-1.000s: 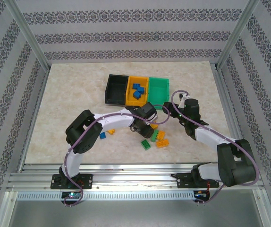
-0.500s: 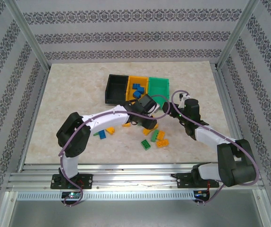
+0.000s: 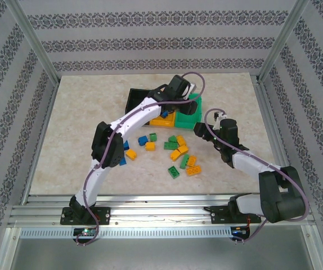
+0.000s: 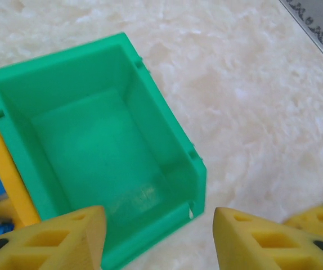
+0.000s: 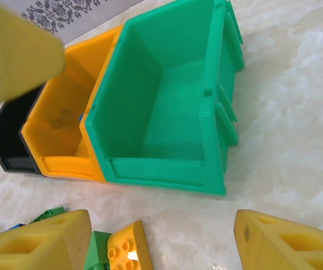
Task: Sort the legos into containers by color
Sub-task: Place the lego in the container, then pick up the lego from the middle-left of the table.
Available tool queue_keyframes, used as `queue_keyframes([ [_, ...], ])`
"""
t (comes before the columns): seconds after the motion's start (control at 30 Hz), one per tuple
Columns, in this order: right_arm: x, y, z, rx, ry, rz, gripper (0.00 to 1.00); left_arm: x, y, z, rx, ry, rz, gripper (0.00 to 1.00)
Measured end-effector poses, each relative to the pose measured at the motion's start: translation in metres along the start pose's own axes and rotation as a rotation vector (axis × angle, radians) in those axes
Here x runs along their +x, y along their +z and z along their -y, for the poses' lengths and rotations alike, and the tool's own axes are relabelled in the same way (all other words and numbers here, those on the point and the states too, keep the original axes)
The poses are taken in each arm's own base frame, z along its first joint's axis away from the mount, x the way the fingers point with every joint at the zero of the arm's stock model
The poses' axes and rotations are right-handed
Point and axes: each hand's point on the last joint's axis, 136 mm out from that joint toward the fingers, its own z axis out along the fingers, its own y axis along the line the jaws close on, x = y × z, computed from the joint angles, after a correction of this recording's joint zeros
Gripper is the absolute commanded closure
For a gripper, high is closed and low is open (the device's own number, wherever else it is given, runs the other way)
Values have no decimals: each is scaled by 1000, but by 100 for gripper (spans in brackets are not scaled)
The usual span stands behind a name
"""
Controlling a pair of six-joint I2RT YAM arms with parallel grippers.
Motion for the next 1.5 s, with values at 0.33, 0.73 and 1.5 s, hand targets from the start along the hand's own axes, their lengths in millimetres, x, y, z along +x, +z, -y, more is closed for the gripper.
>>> queue_keyframes([
  [0.33,-8,-8,-4,-9,0,41,32,44,13,-5,8,-21,-131,37],
  [0.73,-8,-9,2,5,11,45,32,139,-30,8,10,12,-324,47],
  [1.5,-10,-11,2,6,23,53,32,228,-13,30,65,124,-525,53],
])
